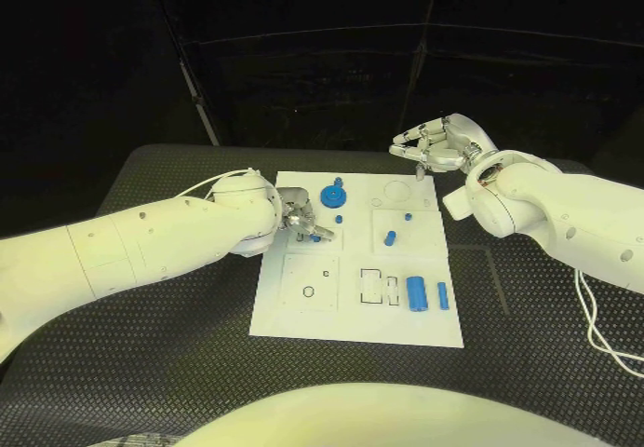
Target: Assemble the parts on the task board
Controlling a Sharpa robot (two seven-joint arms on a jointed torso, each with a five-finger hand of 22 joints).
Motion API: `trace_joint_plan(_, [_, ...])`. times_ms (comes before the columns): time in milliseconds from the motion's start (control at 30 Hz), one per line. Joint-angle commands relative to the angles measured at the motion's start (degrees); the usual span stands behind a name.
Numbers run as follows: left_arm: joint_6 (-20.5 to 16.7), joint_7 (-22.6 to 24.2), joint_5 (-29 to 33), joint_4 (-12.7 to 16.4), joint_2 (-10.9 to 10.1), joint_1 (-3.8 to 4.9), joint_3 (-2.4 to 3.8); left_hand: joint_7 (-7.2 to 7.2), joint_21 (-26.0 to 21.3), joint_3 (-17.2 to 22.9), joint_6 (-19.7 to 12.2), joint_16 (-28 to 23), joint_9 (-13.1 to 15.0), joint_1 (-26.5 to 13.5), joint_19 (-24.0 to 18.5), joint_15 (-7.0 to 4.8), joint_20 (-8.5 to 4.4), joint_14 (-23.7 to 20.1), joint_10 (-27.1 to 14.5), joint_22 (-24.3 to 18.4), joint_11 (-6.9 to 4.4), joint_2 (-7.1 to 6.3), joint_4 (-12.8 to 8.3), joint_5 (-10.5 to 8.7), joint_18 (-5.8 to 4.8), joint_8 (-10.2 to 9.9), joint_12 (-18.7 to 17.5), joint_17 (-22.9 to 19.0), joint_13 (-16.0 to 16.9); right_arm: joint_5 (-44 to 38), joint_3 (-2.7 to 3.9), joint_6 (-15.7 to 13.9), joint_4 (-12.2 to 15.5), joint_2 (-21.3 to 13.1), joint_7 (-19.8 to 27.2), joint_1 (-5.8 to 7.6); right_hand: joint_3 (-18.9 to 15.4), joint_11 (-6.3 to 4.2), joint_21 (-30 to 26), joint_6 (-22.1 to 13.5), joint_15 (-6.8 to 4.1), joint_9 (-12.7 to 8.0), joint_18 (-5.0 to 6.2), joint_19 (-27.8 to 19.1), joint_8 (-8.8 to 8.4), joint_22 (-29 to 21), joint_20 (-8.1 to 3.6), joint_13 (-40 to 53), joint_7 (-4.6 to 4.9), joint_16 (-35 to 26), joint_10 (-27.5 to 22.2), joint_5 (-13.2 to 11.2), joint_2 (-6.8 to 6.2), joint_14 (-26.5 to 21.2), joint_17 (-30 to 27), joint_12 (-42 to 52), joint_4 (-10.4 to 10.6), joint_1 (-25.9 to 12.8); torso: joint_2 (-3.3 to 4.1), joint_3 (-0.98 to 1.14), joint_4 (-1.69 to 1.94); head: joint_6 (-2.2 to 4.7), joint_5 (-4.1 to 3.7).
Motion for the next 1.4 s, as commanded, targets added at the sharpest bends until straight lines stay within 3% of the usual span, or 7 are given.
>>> trace_joint_plan(33, [1.2,-0.8,-0.3,0.2,-0.1,-0.10,-0.06,-0.02,-0.2,-0.3,0.0,0.2,0.0,-0.1,1.4,-0.33,-0.23,6.2,-0.3,7.1,0.01,0.50,0.1,0.32,-0.98,-0.1,-0.2,15.1,0.0,-0.1,0.05,0.3,0.0,0.1,0.4,0.11,-0.1,-0.07,-0.2,-0.5,0.10,0.1,0.49,0.1,0.31,-0.1,0.18,-0.1,0.01,-0.2,-0.3,-0.2,0.06,-0.2,0.1,0.4,0.3,-0.5,-0.03,-0.01,0.02,0.04,0.04])
trace_joint_plan(933, [0.3,-0.8,-0.3,0.8,0.2,-0.08,0.09,-0.05,-0.2,-0.8,0.1,0.2,0.1,0.5,1.4,-0.34,-0.23,6.2,-0.2,7.2,0.00,1.08,0.4,0.33,-1.00,0.0,-0.1,15.1,0.1,-0.1,0.04,0.6,-0.5,0.5,0.4,0.10,-0.5,-0.06,-0.3,-0.5,0.12,0.1,0.49,0.1,0.43,-0.1,0.19,-0.1,0.01,-0.1,-0.3,-0.1,-0.01,-0.2,0.1,0.6,0.8,-1.0,0.00,0.02,-0.02,-0.18,0.12])
trace_joint_plan(1400, [0.6,-0.8,-0.3,0.6,0.2,-0.09,1.34,-0.06,-0.2,-1.1,0.1,0.2,0.1,0.8,1.4,-0.35,-0.23,6.2,-0.3,7.2,-0.01,1.42,0.6,0.33,-1.00,0.0,-0.2,15.1,0.1,-0.1,0.04,0.7,-0.7,0.6,0.4,0.10,-0.5,-0.05,-0.3,-0.5,0.12,0.1,0.49,0.1,0.44,-0.1,0.20,-0.1,0.02,-0.1,-0.3,0.0,-0.01,-0.2,0.1,0.6,0.9,-1.1,0.00,0.04,-0.07,-0.11,0.17])
